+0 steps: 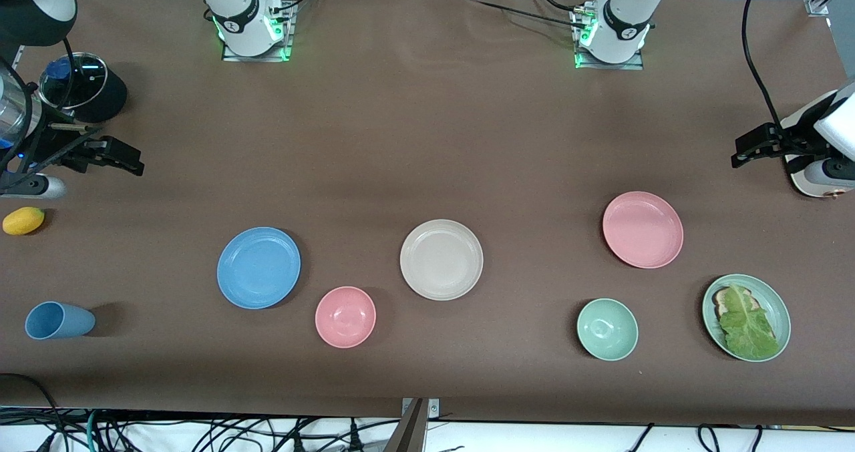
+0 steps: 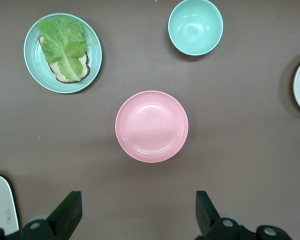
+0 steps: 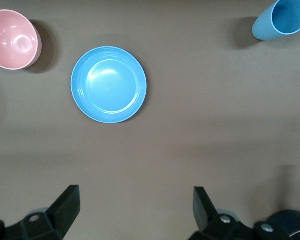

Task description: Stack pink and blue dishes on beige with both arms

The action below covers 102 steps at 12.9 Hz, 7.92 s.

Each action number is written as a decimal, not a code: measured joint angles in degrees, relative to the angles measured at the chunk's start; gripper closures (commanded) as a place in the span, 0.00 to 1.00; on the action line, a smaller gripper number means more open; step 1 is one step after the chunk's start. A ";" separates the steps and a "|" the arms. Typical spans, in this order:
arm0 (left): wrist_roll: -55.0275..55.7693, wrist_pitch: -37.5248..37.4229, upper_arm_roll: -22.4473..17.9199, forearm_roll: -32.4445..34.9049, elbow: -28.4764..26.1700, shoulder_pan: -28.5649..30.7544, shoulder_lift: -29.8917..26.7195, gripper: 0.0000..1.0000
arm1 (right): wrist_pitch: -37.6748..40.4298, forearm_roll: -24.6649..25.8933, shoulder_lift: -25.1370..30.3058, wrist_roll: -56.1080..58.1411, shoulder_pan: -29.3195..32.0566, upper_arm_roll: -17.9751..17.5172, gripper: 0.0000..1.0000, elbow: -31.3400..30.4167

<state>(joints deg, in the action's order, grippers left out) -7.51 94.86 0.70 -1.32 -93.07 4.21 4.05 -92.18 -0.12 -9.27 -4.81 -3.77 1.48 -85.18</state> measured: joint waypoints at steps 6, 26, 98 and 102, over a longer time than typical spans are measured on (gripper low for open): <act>0.04 1.15 -0.50 -0.06 -0.77 1.36 10.29 0.00 | 0.00 0.00 -0.02 0.00 0.01 0.03 0.00 -0.04; -6.64 34.40 -0.71 0.12 -16.34 6.83 28.45 1.00 | -4.92 0.00 -2.21 0.00 0.07 -0.18 0.00 -0.24; 8.09 0.58 -4.16 1.42 -3.74 -7.17 -2.01 0.00 | -33.45 -2.09 -40.88 -42.34 -24.23 -11.42 1.00 14.63; 8.09 0.59 -4.16 1.42 -3.74 -7.17 -2.00 0.00 | -33.67 -2.09 -40.89 -42.26 -24.11 -11.04 1.00 14.63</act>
<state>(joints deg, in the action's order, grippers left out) 0.59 95.45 -3.46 0.10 -96.81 -2.96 2.04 -125.85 -2.21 -50.16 -47.07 -27.88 -9.55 -70.56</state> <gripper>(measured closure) 0.000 0.952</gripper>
